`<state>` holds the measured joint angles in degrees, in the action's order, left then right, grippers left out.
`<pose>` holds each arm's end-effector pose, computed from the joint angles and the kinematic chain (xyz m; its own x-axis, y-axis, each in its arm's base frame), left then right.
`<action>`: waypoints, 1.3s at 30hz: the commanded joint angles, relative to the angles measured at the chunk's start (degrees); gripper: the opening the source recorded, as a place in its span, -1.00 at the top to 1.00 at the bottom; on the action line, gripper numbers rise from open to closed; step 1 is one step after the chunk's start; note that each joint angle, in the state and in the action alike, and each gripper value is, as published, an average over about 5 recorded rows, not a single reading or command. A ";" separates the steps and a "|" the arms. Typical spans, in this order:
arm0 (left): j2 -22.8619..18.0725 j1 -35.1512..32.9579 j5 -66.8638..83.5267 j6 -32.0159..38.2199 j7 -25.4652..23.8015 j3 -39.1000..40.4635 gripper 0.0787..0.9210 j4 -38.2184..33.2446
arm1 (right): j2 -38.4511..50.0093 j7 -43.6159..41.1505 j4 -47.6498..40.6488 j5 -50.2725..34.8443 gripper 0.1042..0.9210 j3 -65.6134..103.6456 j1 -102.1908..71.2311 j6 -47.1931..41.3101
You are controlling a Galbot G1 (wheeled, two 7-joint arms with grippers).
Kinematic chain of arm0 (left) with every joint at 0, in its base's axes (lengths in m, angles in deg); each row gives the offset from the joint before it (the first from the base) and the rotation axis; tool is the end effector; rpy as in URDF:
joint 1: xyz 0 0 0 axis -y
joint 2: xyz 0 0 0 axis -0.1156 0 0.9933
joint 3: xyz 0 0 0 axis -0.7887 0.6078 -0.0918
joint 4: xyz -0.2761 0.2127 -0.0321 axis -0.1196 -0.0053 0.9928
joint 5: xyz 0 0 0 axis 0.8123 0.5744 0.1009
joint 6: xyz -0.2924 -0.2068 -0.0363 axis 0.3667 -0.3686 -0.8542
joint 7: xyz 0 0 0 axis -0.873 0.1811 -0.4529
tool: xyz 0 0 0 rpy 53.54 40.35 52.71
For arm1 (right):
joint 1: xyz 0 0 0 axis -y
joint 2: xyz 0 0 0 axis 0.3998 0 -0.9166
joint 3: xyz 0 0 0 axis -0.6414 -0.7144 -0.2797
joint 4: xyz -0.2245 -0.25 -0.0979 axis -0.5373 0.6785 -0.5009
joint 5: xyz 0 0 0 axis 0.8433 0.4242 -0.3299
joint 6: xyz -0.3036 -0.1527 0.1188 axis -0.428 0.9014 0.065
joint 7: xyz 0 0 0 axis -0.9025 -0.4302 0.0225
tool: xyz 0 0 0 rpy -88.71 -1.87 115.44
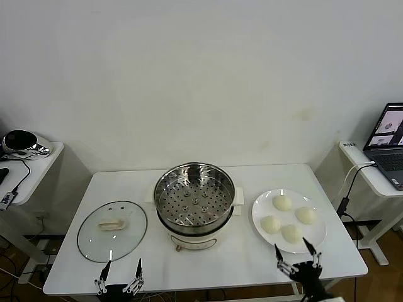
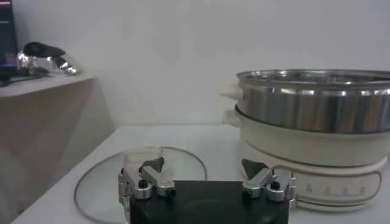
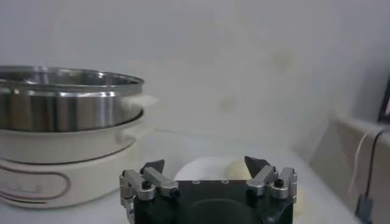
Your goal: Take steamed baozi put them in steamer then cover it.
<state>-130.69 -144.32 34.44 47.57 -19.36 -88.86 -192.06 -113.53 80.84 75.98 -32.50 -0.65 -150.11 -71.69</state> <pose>0.0854 0.0315 -0.3456 -0.9781 -0.0664 0.1973 -0.0586 0.9973 0.0452 0.1629 -0.1358 -0.3029 -0.9825 -0.0840 0.1663 -0.1519 0.8779 -0.4540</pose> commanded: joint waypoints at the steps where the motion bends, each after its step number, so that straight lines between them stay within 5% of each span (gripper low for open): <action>1: 0.82 1.48 1.02 -0.32 -1.46 -0.47 -0.77 -0.37 | 6.26 -0.57 -1.26 11.97 -0.76 4.77 5.69 -2.26; 12: 2.14 3.31 0.16 -3.80 -1.79 0.03 -0.77 -2.24 | 31.00 -15.01 -18.41 25.73 -0.76 0.82 24.73 -4.30; 20: 1.92 4.57 -2.41 -5.71 0.46 0.26 -0.77 -1.87 | 41.70 -30.29 -32.67 26.80 -0.76 -21.77 48.96 -2.62; 30: 1.20 5.31 -5.36 -6.25 1.10 0.13 -0.77 -1.68 | 37.69 -48.04 -48.25 17.94 -0.76 -62.58 86.24 -0.11; 39: 1.72 6.84 -5.98 -8.24 1.29 -0.16 -0.77 -2.42 | 28.69 -54.29 -56.03 12.36 -0.76 -79.70 97.27 -1.15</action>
<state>-128.95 -137.77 29.11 40.16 -18.20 -88.98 -194.51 -82.96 33.59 26.76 -17.35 -66.05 -66.07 -72.93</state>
